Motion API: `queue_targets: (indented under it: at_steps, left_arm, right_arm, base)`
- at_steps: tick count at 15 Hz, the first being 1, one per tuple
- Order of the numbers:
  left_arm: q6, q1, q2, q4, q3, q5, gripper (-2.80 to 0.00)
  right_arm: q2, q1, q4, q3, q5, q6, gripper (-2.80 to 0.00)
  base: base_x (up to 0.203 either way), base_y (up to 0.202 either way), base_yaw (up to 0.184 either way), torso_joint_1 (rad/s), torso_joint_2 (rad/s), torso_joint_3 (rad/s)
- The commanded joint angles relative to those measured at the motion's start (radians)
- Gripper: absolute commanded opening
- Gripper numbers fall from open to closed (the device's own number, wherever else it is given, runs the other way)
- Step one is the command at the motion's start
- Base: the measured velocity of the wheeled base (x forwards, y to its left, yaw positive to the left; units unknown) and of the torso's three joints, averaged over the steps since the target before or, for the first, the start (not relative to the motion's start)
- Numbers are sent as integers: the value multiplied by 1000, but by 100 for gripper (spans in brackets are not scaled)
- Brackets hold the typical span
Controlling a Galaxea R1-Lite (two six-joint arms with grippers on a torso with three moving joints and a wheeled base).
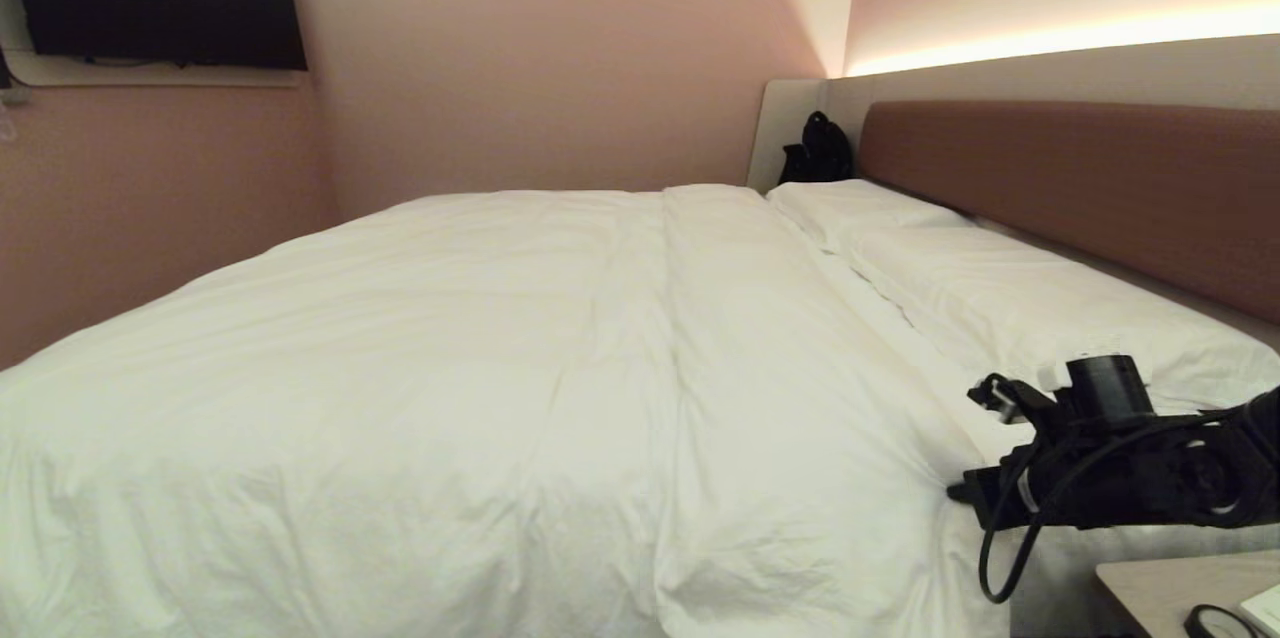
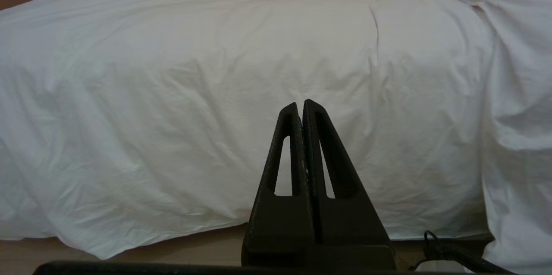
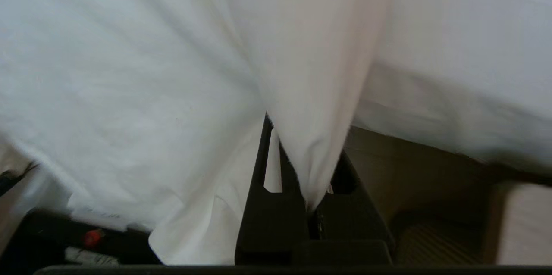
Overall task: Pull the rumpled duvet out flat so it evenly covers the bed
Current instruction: Flatten the corners of the folded blanket
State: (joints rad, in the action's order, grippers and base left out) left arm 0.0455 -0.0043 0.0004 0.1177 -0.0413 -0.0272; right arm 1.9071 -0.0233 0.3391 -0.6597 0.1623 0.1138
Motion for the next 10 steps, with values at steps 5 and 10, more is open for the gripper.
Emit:
queue_targets:
  at_steps: [5, 10]
  left_arm:
    - [-1, 0, 0, 0, 0, 0, -280]
    - [-1, 1, 0, 0, 0, 0, -280]
  right_arm:
    - [-79, -104, -2, 28, -122, 12, -280]
    - [-79, -145, -2, 46, -122, 37, -280]
  base:
    - [0, 0, 0, 0, 0, 0]
    - [0, 0, 0, 0, 0, 0]
